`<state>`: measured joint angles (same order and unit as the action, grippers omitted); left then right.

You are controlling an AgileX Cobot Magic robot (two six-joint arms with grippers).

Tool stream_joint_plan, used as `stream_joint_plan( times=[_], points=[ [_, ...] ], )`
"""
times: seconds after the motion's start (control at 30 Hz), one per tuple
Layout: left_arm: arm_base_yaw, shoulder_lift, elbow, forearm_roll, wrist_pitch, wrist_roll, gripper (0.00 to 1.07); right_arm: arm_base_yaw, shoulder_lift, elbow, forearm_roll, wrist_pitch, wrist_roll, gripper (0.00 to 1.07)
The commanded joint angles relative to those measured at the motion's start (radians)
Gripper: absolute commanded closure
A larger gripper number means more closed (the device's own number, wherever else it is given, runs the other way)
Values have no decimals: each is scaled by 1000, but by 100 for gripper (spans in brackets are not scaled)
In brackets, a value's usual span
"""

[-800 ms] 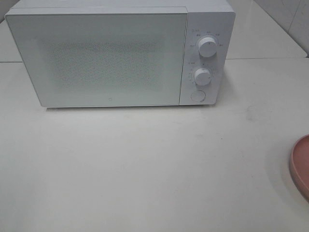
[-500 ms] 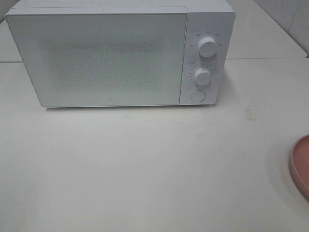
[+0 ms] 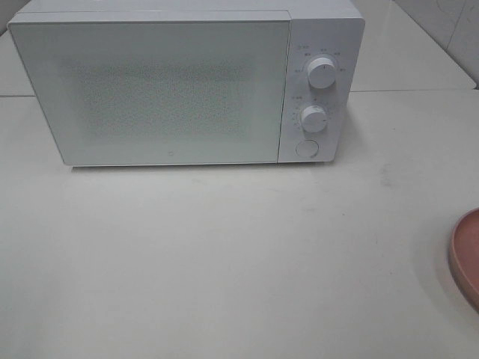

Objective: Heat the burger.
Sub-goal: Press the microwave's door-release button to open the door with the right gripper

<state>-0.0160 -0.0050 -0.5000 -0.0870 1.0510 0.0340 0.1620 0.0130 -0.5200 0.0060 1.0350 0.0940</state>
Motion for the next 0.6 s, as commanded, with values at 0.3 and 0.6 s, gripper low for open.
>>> stream_joint_plan(
  times=[0.3,0.6],
  points=[
    [-4,-25,1,-5,-15,-5,20,-6,141,-11,3,-45,-5,32],
    [-4,-25,1,-5,-15,-5,20,-6,279,-15,4,-113,-5,32]
  ],
)
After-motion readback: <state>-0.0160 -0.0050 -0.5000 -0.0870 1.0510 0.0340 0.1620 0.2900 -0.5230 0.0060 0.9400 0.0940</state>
